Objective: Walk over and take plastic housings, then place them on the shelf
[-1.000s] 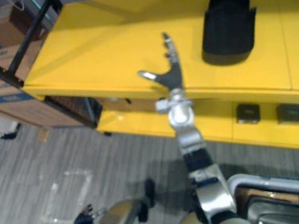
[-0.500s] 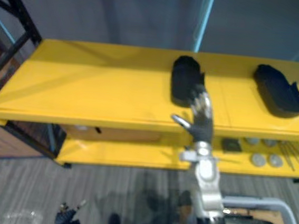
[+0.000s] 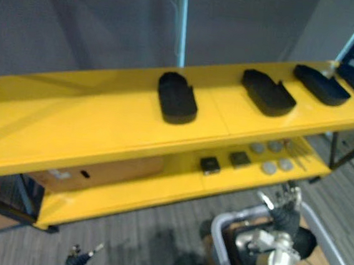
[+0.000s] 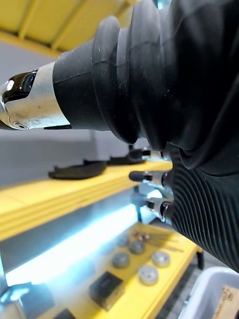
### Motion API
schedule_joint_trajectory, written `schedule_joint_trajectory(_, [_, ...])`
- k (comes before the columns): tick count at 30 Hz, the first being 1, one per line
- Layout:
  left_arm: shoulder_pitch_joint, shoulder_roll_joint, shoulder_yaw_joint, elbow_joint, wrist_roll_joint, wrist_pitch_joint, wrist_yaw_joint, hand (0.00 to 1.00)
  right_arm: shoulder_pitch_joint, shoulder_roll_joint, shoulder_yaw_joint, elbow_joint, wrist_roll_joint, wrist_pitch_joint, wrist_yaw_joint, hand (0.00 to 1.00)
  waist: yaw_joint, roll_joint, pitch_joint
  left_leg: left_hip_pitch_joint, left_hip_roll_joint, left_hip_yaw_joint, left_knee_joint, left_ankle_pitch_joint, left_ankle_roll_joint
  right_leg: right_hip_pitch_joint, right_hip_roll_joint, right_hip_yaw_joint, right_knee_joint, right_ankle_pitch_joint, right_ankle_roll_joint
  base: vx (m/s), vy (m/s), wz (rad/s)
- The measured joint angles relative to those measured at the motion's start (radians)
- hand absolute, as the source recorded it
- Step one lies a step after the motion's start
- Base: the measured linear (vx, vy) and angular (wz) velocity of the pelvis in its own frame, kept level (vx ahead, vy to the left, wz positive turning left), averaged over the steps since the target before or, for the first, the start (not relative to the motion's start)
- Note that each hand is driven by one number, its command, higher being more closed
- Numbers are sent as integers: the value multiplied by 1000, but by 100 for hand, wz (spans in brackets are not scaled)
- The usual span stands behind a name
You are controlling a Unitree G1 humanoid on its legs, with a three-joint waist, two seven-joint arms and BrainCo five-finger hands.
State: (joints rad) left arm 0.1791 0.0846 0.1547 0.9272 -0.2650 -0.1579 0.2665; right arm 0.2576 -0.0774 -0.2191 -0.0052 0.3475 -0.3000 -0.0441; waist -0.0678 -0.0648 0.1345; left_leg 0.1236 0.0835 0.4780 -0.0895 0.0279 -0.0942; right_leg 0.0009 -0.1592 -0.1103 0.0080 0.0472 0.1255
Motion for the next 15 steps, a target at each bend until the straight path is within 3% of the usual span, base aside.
schedule_joint_trajectory(7, [26, 19, 20, 76, 10, 4, -46, 0, -64, -7, 30, 0, -8, 2, -52, 0, 0, -7, -18, 36, 10, 81, 1, -18, -17, -1, 24, 65, -26, 28, -9, 27, -2, -33])
schedule_joint_trajectory(11, [36, 19, 19, 78, 54, 16, -63, 0, -56, -12, 34, -3, -38, 53, -87, 0, -9, -4, -21, 68, 25, 144, 3, -33, -37, -3, 53, 120, -40, 38, -19, 25, -31, -48])
schedule_joint_trajectory(15, [39, 20, 15, 99, 115, 20, -86, 0, -5, -23, 12, -30, -49, 81, -112, 0, -57, 15, -39, 96, 42, 202, 6, -48, -58, -7, 77, 170, -56, 45, -25, 35, -47, -47])
